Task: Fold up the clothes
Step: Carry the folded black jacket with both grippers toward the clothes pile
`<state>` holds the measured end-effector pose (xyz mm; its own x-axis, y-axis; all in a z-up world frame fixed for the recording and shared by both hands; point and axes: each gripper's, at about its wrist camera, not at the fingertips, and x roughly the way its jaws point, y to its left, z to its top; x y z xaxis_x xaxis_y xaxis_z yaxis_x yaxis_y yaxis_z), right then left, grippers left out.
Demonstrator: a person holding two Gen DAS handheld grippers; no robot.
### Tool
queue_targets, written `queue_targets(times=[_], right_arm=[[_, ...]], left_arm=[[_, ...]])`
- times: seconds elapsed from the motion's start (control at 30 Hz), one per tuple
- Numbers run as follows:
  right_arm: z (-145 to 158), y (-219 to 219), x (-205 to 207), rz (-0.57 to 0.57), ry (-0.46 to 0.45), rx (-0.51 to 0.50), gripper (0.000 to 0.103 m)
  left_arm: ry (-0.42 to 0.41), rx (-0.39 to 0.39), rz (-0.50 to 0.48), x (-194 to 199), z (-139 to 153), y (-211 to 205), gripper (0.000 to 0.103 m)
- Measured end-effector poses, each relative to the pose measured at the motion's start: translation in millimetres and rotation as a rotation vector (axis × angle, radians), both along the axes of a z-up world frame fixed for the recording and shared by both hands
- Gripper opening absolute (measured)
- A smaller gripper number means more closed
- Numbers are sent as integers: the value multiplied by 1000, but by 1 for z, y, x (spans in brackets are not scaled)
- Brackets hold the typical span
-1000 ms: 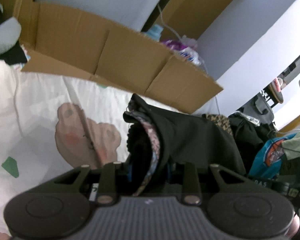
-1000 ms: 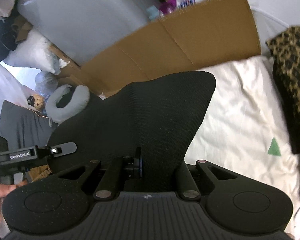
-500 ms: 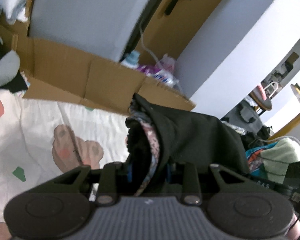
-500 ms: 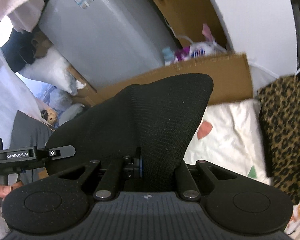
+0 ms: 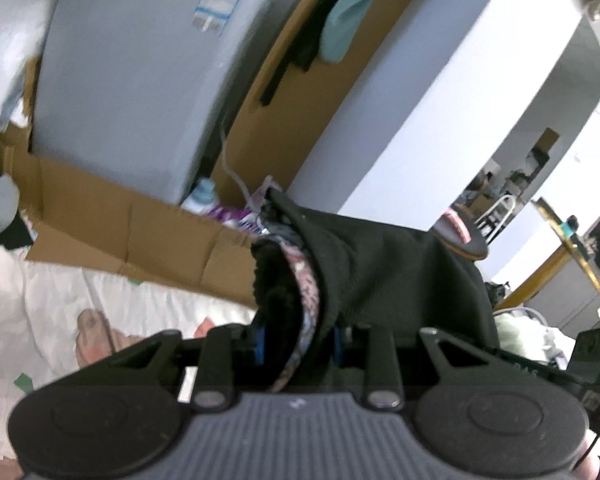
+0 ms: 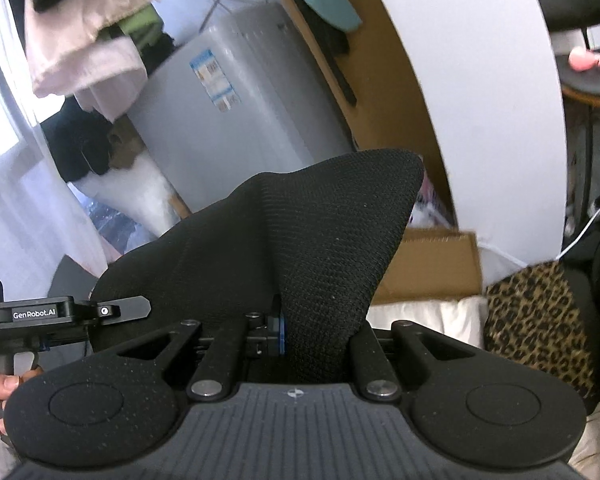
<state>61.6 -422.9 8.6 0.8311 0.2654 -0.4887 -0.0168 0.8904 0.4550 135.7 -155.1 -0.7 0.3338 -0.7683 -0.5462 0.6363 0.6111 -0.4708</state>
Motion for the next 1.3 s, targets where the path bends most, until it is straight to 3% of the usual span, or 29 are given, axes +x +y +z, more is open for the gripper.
queue_targets(times=[0.3,0.5,0.87,1.3], right_arm=[[68,-10,-28,-15,-35,-117,9],[96,-21,-40,-16,-42,-183,9],[109,-66,-45,-105,-53,-232,9],[80,-122,-68,-177,-31,-279,9]], left_arm=[[18,-71,4,-30,35,-8,31],[23,-106,-9,-44,46,-20,31],[48,-199,-87,-50,34,-69,31],[14,-224,-224,-73,0,-124,31]])
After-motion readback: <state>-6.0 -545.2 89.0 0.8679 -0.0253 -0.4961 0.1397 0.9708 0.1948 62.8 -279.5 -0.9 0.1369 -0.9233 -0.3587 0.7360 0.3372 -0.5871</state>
